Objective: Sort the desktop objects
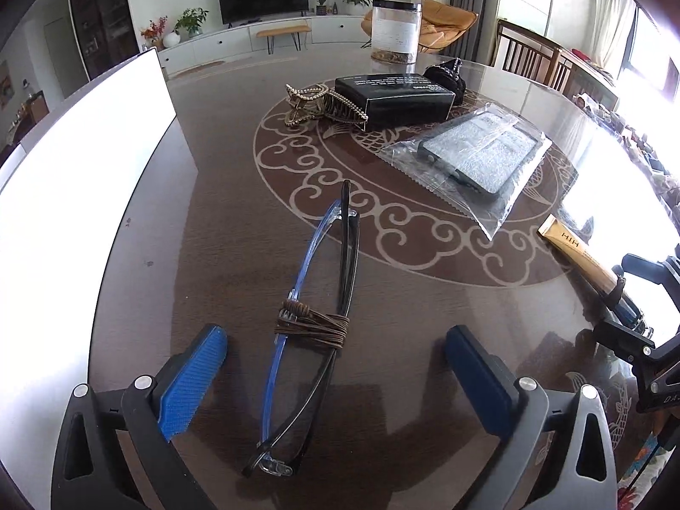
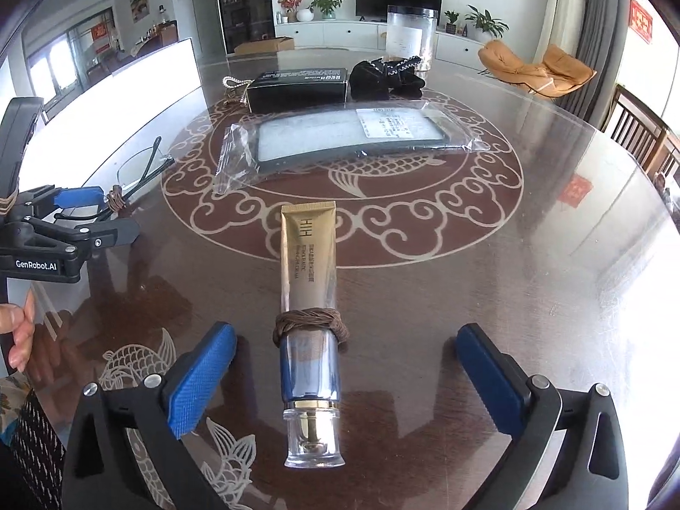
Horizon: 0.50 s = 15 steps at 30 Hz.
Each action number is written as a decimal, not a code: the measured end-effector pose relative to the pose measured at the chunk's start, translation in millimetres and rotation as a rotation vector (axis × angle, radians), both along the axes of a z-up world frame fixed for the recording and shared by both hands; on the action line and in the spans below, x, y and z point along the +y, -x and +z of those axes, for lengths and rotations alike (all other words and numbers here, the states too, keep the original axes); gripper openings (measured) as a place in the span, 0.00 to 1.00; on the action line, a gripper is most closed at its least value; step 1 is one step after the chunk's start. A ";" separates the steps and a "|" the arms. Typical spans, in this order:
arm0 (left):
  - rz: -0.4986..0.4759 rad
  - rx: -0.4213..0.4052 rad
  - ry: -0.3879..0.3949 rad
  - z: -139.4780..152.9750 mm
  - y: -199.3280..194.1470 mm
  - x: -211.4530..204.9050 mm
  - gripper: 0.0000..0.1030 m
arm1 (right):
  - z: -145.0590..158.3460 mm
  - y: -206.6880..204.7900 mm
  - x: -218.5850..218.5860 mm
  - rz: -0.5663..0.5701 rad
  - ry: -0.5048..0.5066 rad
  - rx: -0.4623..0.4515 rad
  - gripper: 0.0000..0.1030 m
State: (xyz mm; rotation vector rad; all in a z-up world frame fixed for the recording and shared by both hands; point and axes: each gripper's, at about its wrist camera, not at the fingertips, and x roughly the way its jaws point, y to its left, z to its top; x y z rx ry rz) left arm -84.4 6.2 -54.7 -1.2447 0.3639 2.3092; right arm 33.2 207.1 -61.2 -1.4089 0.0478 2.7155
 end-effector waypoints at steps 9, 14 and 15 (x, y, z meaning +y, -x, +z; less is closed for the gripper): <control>0.003 -0.001 -0.001 -0.2 0.9 0.8 1.00 | -1.0 2.0 0.2 -0.008 -0.001 -0.001 1.00; -0.041 -0.049 0.035 0.8 8.4 5.6 1.00 | 2.6 23.0 4.9 0.056 0.011 -0.144 1.00; -0.063 -0.075 0.054 1.5 11.5 7.2 1.00 | 4.1 31.5 8.3 0.064 0.027 -0.199 1.00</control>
